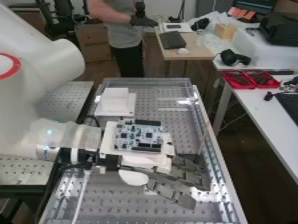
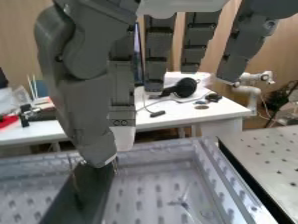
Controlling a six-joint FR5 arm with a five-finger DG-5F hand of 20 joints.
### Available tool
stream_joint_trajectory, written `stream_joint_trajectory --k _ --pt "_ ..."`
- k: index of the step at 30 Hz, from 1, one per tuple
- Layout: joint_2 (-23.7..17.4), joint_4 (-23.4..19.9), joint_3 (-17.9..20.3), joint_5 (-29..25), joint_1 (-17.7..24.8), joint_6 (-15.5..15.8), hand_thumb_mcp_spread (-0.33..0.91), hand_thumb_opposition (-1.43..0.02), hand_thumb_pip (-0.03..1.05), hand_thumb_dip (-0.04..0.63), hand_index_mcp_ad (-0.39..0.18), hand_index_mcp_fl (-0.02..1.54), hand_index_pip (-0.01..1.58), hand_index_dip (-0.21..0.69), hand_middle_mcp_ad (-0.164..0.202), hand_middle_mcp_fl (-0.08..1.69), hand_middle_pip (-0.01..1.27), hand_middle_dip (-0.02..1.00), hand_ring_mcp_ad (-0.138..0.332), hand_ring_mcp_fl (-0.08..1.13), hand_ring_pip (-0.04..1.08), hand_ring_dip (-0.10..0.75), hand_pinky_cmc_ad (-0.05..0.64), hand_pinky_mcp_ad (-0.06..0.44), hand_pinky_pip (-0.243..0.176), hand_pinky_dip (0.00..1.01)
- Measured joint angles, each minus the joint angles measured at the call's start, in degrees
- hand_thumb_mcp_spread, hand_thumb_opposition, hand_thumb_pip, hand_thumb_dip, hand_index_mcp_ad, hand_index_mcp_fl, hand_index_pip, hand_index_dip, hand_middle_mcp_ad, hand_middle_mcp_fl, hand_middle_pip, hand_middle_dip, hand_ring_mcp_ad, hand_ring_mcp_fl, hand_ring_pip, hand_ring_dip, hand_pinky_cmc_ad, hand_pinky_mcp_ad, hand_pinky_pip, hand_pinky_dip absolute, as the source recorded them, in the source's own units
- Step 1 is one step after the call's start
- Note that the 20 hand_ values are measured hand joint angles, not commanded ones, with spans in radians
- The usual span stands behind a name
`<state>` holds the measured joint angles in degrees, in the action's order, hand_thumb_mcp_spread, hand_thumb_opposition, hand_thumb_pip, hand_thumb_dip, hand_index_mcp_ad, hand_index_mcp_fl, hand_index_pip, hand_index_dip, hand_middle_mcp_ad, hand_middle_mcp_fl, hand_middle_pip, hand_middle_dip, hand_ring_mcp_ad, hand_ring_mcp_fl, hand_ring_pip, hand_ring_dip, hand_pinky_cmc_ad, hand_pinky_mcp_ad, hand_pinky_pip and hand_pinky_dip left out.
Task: Grab the paper clip and place it in the clear container
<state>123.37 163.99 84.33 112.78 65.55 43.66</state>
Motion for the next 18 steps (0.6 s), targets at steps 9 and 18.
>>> stream_joint_trajectory --k 9,18 --pt "-8.64 -4.67 6.1 1.1 3.92 -4.2 0.62 -0.9 0.42 0.253 -0.183 0.77 1.21 0.119 -0.005 0.37 0.12 0.2 0.103 0.11 0.12 0.113 0.349 0.281 0.096 0.2" --pt "-16.33 -8.5 13.19 -0.63 13.7 -8.1 0.63 -0.91 0.42 0.253 -0.183 0.79 1.2 0.122 -0.005 0.37 0.13 0.2 0.101 0.13 0.11 0.117 0.349 0.279 0.099 0.2"
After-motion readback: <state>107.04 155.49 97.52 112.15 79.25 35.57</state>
